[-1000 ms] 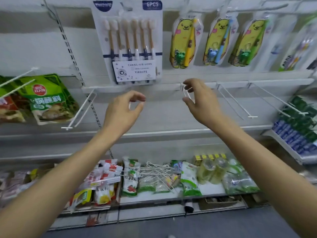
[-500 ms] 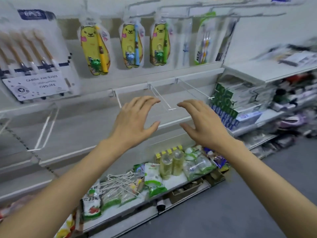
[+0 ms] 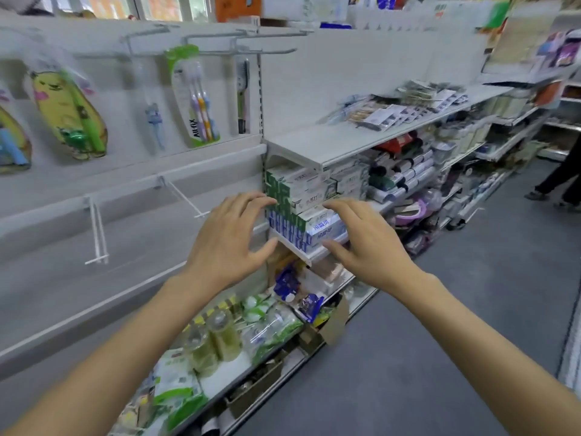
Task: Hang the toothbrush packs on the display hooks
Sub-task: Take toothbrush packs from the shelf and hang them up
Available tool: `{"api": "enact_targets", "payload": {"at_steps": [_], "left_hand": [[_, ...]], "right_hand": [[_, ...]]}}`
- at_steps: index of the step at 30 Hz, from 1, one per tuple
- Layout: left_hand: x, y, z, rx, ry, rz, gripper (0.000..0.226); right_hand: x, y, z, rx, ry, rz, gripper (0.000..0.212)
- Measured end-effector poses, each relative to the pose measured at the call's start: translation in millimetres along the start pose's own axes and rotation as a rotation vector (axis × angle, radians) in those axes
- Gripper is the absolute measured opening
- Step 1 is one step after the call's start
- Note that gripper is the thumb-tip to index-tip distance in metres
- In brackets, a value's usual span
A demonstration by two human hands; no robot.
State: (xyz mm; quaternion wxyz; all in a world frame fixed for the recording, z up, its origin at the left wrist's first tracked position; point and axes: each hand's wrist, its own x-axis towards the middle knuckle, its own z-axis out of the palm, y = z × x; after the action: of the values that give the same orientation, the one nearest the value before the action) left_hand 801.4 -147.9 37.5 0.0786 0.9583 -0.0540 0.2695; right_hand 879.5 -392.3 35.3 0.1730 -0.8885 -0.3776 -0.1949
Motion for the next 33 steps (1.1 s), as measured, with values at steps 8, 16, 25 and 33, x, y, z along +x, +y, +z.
{"api": "enact_targets", "payload": {"at_steps": [8, 16, 25, 33], "left_hand": [[88, 57, 72, -0.079, -0.039, 0.087, 0.059], [193, 68, 154, -0.139, -0.070, 0.156, 0.055], [334, 55, 221, -0.198, -0.074, 0.188, 0.054], [437, 23, 251, -0.164, -0.073, 0.164, 0.052]], "right_hand": [[-8, 106, -22, -0.007, 0.030, 0.173, 0.057], [26, 200, -7, -0.069, 0.006, 0.259, 0.057], [121, 309, 12, -0.078, 0.000, 0.314, 0.055], [210, 392, 40, -0.045, 0.013, 0.312, 0.056]]}}
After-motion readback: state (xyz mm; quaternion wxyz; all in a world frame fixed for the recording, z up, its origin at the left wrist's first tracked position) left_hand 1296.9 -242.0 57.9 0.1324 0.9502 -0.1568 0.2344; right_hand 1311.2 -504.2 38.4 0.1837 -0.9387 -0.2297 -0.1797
